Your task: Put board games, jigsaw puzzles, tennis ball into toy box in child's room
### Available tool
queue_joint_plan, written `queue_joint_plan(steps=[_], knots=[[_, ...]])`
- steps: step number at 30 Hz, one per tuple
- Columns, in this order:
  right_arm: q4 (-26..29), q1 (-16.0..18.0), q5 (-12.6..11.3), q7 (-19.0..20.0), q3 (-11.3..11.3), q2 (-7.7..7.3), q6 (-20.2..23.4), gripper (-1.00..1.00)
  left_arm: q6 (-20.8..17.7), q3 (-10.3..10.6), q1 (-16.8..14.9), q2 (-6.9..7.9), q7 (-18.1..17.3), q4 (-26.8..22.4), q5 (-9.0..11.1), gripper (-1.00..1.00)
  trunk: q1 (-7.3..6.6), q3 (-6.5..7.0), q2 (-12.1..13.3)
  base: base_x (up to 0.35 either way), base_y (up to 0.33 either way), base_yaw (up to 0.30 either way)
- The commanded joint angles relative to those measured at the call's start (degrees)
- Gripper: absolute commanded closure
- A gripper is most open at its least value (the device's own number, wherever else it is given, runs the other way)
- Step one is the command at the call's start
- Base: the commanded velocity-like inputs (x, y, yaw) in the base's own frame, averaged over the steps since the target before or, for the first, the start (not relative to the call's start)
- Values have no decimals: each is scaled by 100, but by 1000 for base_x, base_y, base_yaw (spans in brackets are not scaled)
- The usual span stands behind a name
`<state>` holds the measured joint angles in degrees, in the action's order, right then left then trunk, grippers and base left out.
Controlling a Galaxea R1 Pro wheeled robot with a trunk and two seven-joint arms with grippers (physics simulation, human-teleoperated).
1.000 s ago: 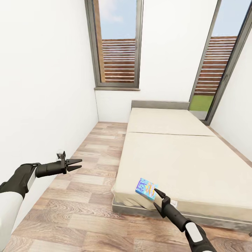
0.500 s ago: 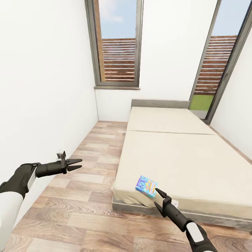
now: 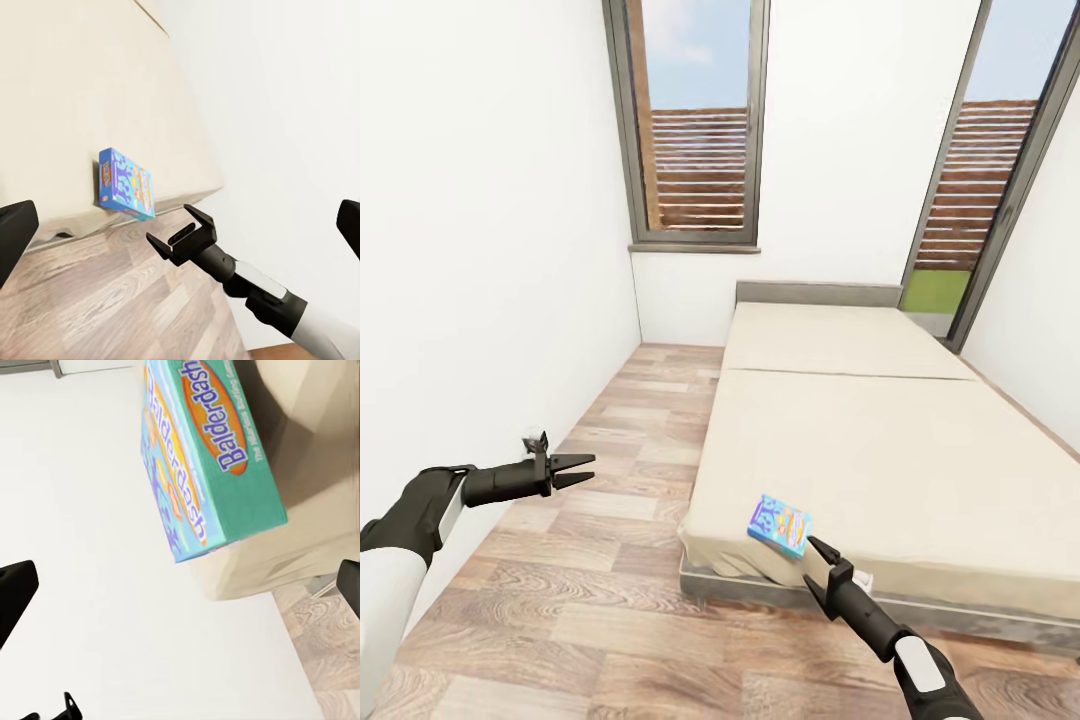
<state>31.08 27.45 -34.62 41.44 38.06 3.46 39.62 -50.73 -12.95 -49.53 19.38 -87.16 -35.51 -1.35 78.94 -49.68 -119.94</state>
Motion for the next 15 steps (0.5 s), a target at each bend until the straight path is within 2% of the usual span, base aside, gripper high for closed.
queue_joint_plan(steps=[1, 6, 11, 15], knots=[[3, 5, -5, 8, 34, 6, 34, -100, -60, -7, -4, -2, -29, 0, -14, -100, 22, -24, -44, 0, 0, 0], [3, -7, -13, 71, 55, 6, 25, -100, -60, -6, -4, -4, -29, 0, -13, -100, 66, -60, -124, 0, 0, 0], [3, -18, -10, 219, 212, 6, 9, -100, -55, -6, -4, 0, -29, 0, -14, -100, 175, -149, -325, 0, 0, 0], [3, -20, -10, 249, 277, 6, 4, -100, -52, -6, -4, -3, -29, -2, -11, -100, 175, -149, -325, 0, 0, 0]])
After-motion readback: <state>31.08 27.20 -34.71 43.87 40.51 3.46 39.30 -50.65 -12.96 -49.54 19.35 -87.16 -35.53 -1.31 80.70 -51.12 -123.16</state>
